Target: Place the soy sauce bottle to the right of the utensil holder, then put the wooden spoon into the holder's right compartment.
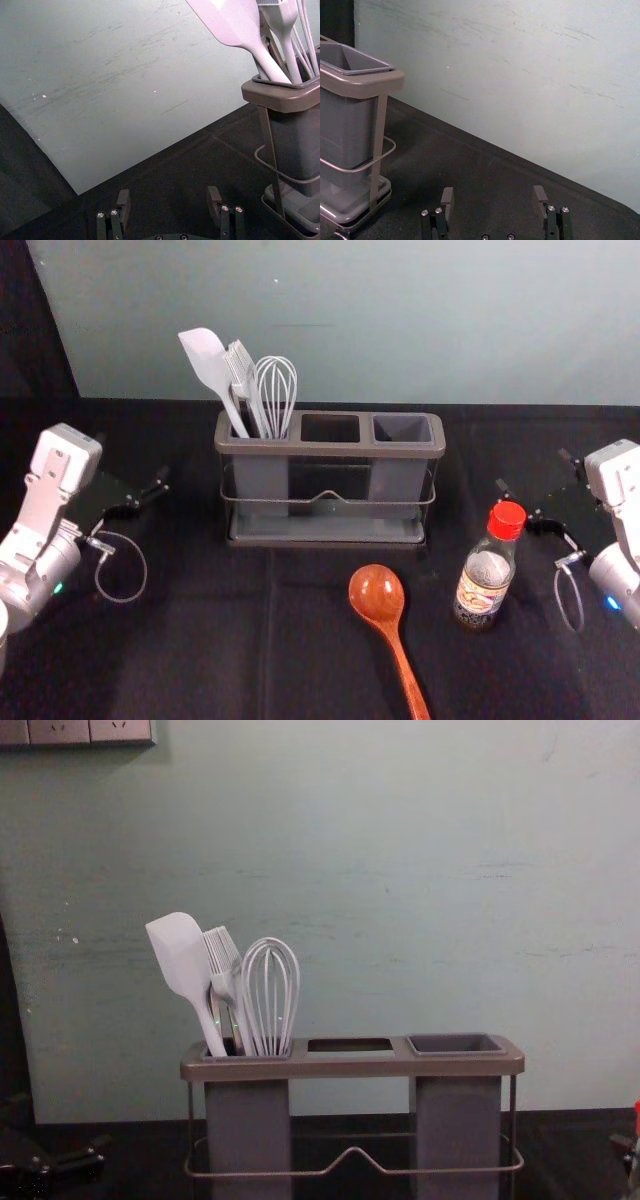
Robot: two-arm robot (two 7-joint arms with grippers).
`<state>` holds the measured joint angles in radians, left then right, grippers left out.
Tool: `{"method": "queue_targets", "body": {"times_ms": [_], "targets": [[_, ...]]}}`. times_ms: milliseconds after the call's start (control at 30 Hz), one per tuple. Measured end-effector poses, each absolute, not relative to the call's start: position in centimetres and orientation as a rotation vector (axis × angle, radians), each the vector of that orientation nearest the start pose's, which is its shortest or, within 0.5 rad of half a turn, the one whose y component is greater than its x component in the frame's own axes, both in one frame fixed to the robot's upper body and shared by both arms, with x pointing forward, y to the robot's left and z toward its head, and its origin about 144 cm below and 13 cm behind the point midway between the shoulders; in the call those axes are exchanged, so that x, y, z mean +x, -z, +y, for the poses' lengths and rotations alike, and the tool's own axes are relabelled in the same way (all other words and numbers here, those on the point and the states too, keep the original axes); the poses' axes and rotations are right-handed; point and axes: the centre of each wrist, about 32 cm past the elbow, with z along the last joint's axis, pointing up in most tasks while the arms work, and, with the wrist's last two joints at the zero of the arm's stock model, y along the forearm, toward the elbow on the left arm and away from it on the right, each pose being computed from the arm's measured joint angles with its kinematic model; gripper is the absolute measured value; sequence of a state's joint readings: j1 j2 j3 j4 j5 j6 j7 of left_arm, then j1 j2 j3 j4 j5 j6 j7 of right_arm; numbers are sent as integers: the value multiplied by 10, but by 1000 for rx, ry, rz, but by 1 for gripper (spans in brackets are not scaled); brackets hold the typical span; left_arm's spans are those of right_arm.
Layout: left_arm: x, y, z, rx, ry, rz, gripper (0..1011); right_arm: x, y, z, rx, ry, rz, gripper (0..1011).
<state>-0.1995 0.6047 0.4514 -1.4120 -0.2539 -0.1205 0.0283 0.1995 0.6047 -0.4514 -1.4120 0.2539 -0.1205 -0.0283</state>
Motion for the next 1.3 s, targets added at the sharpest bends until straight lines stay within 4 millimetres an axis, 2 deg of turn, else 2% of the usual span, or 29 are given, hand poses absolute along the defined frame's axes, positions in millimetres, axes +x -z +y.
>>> {"method": "queue_targets", "body": {"times_ms": [1300], "targets": [[489,-1140,310,304,-1248,-285,1005,489,-1140,-310,-305,1248,-285,1002]]}}
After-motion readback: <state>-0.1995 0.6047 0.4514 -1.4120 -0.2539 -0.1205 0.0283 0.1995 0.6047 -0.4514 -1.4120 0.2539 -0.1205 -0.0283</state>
